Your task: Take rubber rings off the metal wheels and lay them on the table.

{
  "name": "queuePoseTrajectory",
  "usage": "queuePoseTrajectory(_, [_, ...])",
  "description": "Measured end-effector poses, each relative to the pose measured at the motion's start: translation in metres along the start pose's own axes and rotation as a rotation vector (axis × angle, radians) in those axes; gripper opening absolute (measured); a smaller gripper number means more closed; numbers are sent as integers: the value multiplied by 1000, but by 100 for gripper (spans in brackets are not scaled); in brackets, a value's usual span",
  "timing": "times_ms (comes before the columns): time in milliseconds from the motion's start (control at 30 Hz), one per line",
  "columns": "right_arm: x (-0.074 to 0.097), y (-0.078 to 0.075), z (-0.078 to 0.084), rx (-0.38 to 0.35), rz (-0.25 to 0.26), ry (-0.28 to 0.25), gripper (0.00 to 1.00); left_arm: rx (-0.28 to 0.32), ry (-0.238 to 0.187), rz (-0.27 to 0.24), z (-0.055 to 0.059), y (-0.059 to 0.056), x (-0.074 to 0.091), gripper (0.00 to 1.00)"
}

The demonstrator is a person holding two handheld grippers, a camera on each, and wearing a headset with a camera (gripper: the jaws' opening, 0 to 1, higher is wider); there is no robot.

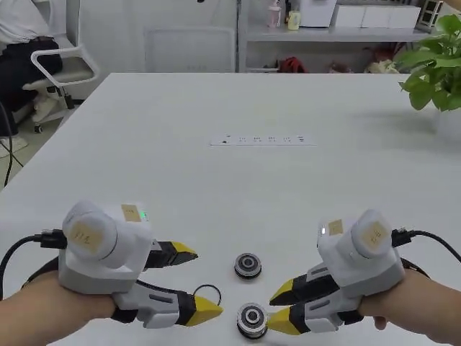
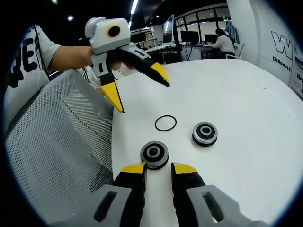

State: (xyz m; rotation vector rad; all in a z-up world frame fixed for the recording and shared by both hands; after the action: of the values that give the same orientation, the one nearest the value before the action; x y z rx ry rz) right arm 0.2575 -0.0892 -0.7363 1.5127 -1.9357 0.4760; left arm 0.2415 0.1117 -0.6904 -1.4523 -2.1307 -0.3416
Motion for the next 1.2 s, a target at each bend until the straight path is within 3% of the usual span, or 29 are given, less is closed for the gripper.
queuePoseTrajectory(1200, [-14, 6, 8, 55, -17, 35, 14, -67, 104, 150, 3, -19, -43, 39])
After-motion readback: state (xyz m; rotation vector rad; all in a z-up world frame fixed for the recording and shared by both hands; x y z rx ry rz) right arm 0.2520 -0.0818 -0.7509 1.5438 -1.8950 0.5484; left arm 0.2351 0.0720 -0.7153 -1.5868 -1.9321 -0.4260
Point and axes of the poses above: the centre of the closed fingertips' face, and the gripper's own axes: x roughly backward along the fingers, y roughly to its left, z roughly out of its underside, the point moved 9 cm from there along x, roughly backward along the fingers, and after that the axes turned 7 degrees about z, right-handed, at the moved point
